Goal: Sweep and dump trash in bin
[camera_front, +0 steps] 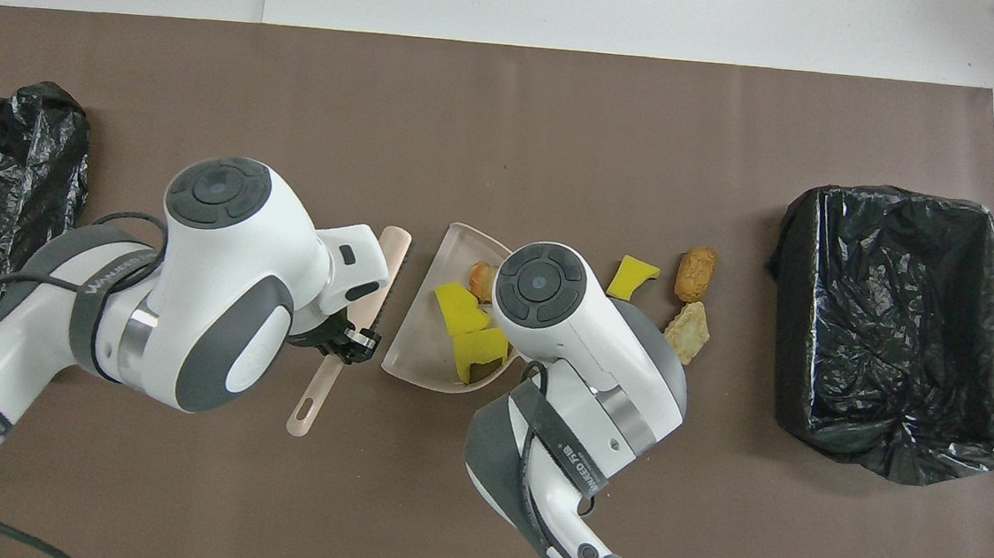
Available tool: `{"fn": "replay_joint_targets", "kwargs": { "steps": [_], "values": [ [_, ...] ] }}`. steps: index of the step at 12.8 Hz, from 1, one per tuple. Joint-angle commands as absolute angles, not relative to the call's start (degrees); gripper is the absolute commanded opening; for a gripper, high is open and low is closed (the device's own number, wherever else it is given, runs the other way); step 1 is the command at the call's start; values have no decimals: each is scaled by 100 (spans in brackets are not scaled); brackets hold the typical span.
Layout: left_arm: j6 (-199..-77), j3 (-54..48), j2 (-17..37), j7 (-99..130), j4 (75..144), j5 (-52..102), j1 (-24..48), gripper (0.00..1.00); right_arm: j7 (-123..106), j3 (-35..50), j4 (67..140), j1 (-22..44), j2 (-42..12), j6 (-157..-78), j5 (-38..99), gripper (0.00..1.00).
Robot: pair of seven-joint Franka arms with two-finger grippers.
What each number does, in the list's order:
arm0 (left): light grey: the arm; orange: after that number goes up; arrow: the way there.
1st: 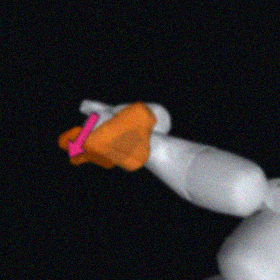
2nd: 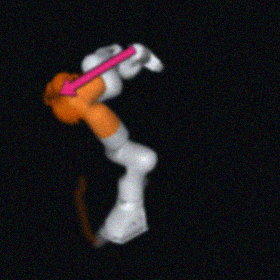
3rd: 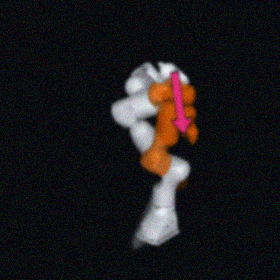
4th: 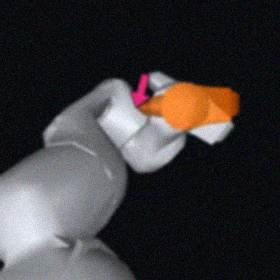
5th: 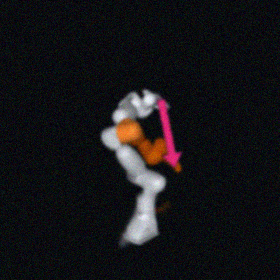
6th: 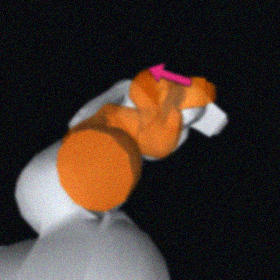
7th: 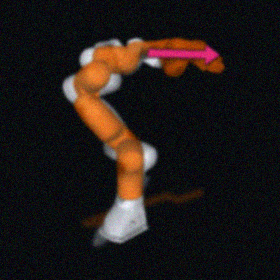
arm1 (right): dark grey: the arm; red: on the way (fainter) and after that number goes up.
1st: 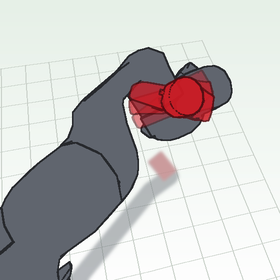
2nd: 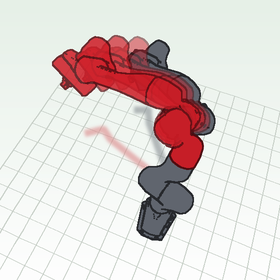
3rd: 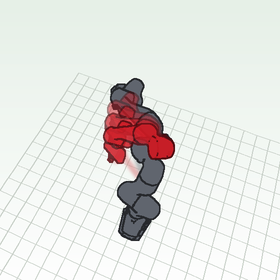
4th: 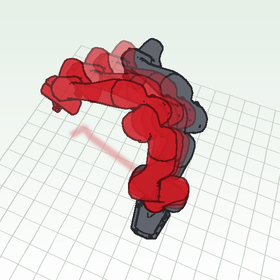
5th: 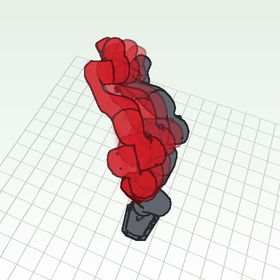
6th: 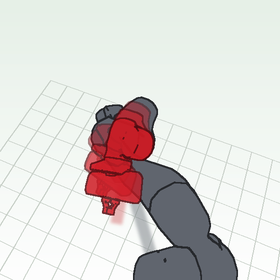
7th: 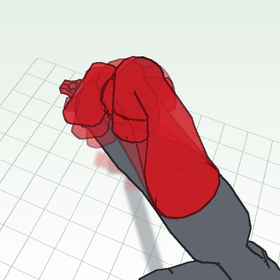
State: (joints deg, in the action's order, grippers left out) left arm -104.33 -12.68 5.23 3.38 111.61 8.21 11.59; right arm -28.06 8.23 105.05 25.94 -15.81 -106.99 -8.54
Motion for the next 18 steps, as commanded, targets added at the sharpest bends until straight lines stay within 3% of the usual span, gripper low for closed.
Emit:
{"fn": "replay_joint_targets", "kwargs": {
  "steps": [1,6,9,11,18],
  "values": [
    [-10091,-1257,-78,544,11443,870,399,0,-3117,861,10591,2566,-1485,-10748,-975,0],
    [-10614,-1248,-737,703,12663,273,-763,0,-4066,870,10547,2662,-1503,-10907,-1072,0],
    [-11669,-1257,-598,1089,13218,44,-905,0,-4096,861,10591,2935,-1556,-10942,-1151,0],
    [-11663,-1283,-501,1134,13219,35,-757,0,-4096,861,10591,2927,-1573,-10951,-1151,0],
    [-11189,-1309,-519,1353,13245,131,842,0,-3990,861,10749,2742,-1556,-10969,-1099,0]
  ]
}}
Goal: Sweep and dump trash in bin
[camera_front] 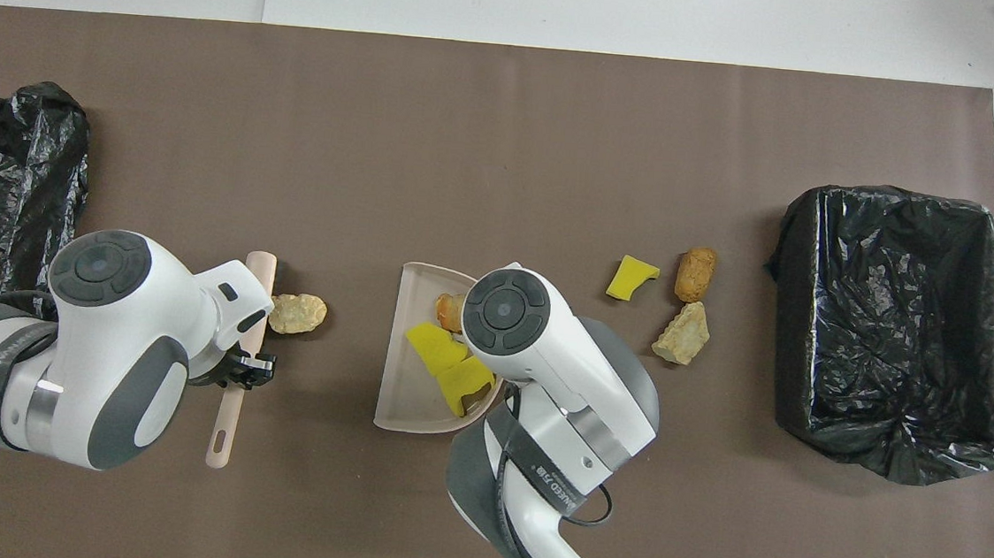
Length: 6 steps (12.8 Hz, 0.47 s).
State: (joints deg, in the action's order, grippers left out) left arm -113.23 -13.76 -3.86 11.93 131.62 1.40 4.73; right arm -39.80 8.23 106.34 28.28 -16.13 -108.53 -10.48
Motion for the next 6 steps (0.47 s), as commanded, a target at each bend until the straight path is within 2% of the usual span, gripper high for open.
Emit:
{"fn": "replay_joint_targets", "kwargs": {
  "steps": [1,6],
  "values": [
    [-11188,-1310,-492,1493,13245,210,1148,0,-3990,861,10749,2733,-1556,-10960,-1099,0],
    [-11206,-1310,-475,1863,13158,1141,2161,0,-3990,861,10775,2637,-1547,-10881,-1099,0]
  ]
}}
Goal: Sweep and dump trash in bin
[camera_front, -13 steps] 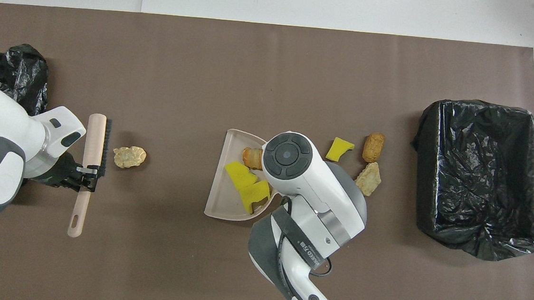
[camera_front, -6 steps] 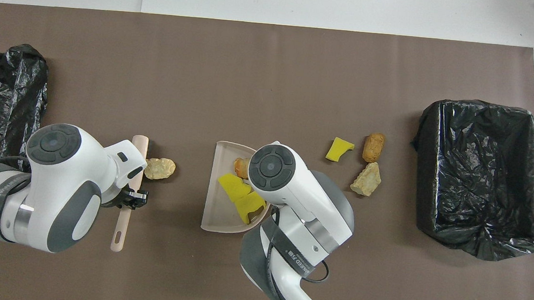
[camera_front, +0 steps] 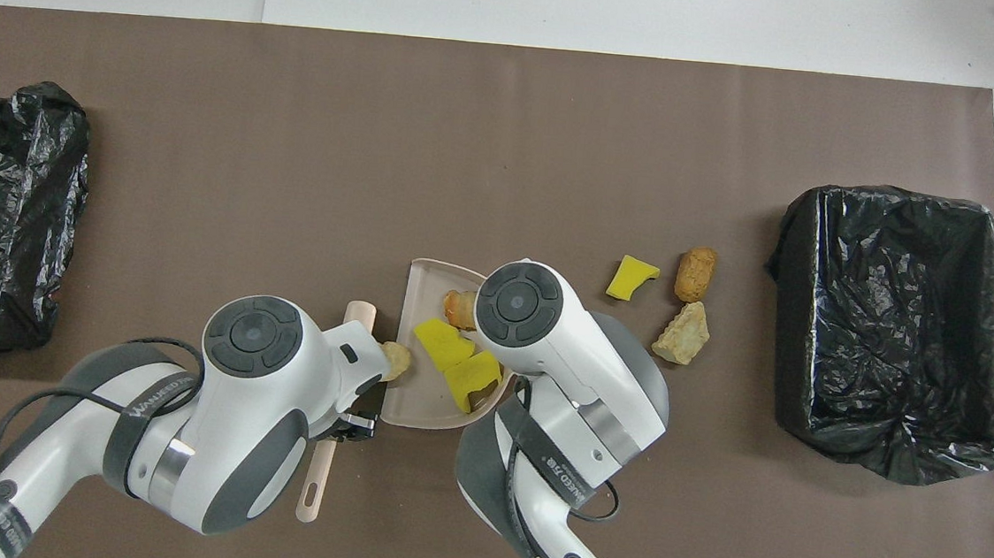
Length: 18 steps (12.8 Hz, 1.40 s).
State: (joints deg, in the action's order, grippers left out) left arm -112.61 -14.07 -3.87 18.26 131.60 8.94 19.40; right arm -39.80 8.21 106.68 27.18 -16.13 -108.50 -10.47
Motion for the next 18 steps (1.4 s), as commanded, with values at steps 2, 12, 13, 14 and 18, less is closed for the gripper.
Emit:
{"fn": "replay_joint_targets", "kwargs": {
  "steps": [2,12,13,14,18],
  "values": [
    [-11101,-1310,-422,2082,12930,1169,2215,0,-3955,861,10775,2637,-1547,-10872,-1099,0],
    [-10019,-1274,-1124,2109,12919,1116,1564,0,-4007,861,10679,2295,-1197,-10732,-959,0],
    [-10072,-1283,-1229,2231,13050,1108,1625,0,-4025,861,10679,2155,-1030,-10679,-836,0],
    [-10090,-1318,-1309,2424,13147,1107,1748,0,-4034,861,10679,2014,-846,-10557,-731,0],
    [-10668,-1327,-1318,3601,13464,1116,2854,0,-5033,835,10538,1005,-274,-10134,-520,0]
  ]
}}
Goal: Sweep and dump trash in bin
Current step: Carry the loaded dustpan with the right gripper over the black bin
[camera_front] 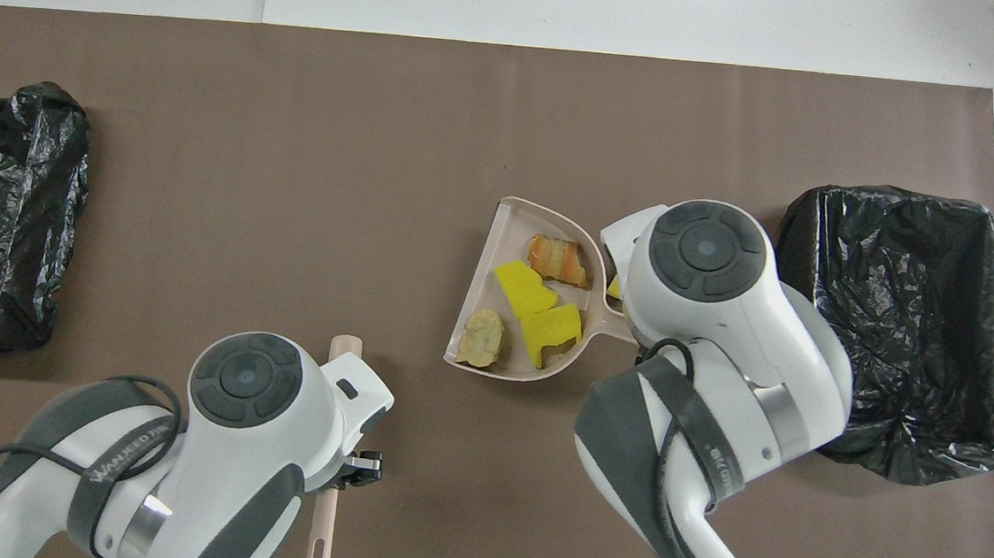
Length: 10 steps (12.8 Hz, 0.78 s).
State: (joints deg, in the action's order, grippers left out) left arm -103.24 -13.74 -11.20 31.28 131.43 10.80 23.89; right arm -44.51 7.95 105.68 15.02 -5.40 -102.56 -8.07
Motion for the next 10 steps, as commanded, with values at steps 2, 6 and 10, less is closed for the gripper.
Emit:
{"fn": "replay_joint_targets", "kwargs": {
  "steps": [2,6,10],
  "values": [
    [-11002,-1336,-1301,3980,13561,1160,3407,0,-5919,809,10381,276,-63,-10021,-282,0],
    [-11706,-1336,-1239,4579,13912,1475,4261,0,-7668,756,9968,-1323,88,-9081,-246,0],
    [-12146,-1336,-1230,4579,14247,1890,4465,0,-9147,309,9984,-2380,167,-9113,-421,0]
  ]
}}
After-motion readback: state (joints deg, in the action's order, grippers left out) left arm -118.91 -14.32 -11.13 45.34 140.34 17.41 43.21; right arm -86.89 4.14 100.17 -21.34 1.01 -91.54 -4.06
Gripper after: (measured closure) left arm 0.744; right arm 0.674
